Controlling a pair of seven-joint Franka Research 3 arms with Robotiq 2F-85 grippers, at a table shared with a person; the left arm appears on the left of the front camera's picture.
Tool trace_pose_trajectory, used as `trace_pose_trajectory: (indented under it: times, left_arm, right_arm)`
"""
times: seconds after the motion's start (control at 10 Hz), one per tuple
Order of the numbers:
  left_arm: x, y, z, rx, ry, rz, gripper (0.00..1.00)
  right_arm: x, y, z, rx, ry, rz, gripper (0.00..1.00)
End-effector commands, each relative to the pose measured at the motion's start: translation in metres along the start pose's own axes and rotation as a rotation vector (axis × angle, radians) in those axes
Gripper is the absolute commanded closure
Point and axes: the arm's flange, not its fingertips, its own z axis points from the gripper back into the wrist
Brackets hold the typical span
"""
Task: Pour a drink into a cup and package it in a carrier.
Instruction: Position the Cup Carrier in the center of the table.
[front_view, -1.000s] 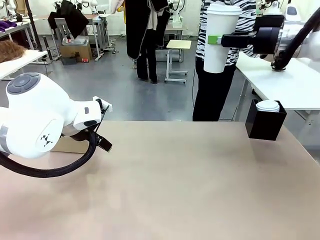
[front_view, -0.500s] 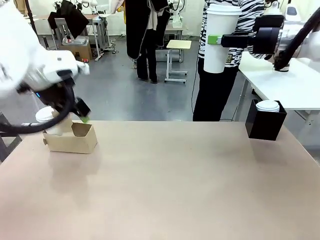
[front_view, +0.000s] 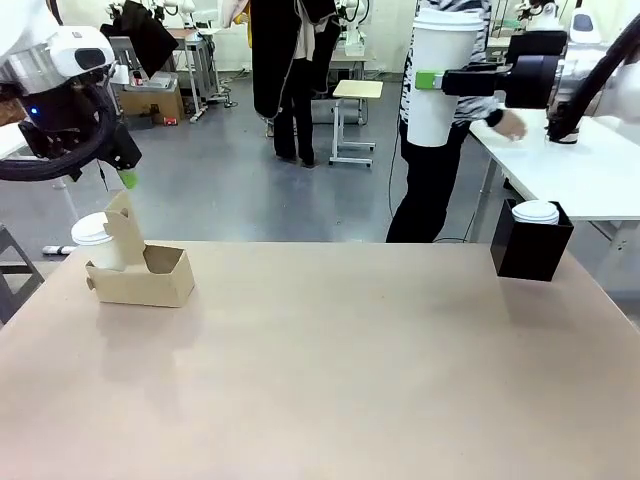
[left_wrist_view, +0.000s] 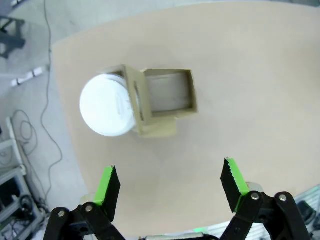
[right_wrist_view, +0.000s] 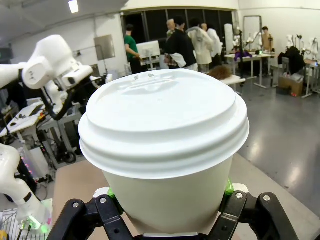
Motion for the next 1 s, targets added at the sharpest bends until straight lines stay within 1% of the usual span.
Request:
trace_pose_trajectory:
  times: [0.0, 0.2, 0.3, 0.4, 0.5, 0.6, 0.8, 0.9]
  left_arm:
    - [0.024, 0.021, -0.027, -0.011, 0.062, 0.068, 0.0]
    - [0.03, 0.032, -0.056, -0.061, 0.086, 0.064, 0.0]
    - [0.034, 0.032, -0.065, -0.051, 0.092, 0.059, 0.0]
    - [0.034, 0.032, -0.071, -0.006, 0.091, 0.088, 0.0]
    - [0.03, 0.028, -0.062, 0.009, 0.066, 0.081, 0.0]
    - [0.03, 0.034, -0.078, -0.025, 0.109, 0.073, 0.0]
    - [0.031, 0.032, -0.076, -0.021, 0.097, 0.068, 0.0]
    - [0.035, 0.033, -0.077, -0.039, 0.097, 0.074, 0.0]
  right_arm:
    - [0.004, -0.001, -0.005, -0.018, -0.014, 0.016, 0.2]
    - [0.004, -0.001, -0.005, -0.018, -0.014, 0.016, 0.2]
    - [0.004, -0.001, -0.005, -0.018, -0.014, 0.016, 0.2]
    - [0.004, -0.001, -0.005, -0.018, -0.014, 0.016, 0.2]
    - [0.004, -0.001, -0.005, -0.018, -0.014, 0.016, 0.2]
    - [0.004, -0.001, -0.005, -0.018, -0.014, 0.016, 0.2]
    - [0.004, -0.001, -0.005, -0.018, -0.014, 0.016, 0.2]
    - [0.004, -0.001, -0.005, -0.018, -0.014, 0.016, 0.2]
